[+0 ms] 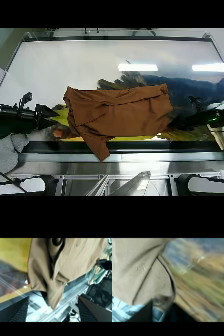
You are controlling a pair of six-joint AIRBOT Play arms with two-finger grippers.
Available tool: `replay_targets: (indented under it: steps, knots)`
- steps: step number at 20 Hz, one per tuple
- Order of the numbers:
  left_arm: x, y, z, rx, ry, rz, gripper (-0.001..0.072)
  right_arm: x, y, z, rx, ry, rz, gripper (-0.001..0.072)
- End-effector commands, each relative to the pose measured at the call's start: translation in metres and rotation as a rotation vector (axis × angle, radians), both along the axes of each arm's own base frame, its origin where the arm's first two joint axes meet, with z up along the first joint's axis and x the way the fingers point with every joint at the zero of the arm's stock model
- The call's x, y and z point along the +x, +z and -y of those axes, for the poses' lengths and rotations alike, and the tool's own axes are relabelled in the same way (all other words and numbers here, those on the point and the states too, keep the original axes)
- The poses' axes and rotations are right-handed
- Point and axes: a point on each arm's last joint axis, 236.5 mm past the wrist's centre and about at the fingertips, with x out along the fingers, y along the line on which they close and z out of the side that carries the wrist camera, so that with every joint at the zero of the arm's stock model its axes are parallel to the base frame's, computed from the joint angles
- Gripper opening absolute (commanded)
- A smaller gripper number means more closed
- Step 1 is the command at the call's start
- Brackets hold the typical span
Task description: Fold the shirts.
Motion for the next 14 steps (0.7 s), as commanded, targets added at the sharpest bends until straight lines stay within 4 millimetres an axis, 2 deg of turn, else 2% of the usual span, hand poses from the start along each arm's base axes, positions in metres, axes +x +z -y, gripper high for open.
replay_targets:
  steps: [1, 6, 10, 11, 13, 14]
  knots:
    - [-0.010, -0.014, 0.005, -0.002, 0.021, -0.037, 0.0634, 0.006, -0.005, -0.017, 0.028, 0.027, 0.023, 0.0022]
    - [-0.011, -0.046, 0.016, 0.072, 0.073, -0.072, 0.0634, 0.024, 0.006, -0.021, 0.066, -0.022, 0.067, 0.0022]
    - [-0.004, -0.069, 0.051, 0.135, -0.030, -0.065, 0.0618, 0.030, 0.017, -0.030, 0.123, -0.035, 0.090, 0.0022]
    - [-0.006, -0.072, 0.062, 0.120, -0.074, -0.085, 0.0506, 0.030, 0.018, -0.031, 0.130, -0.035, 0.088, 0.0022]
    - [-0.017, -0.074, 0.081, 0.065, -0.162, -0.146, 0.0470, 0.027, 0.021, -0.033, 0.143, -0.026, 0.081, 0.0022]
    - [-0.022, -0.073, 0.087, 0.040, -0.200, -0.170, 0.0349, 0.026, 0.023, -0.034, 0.147, -0.022, 0.083, 0.0022]
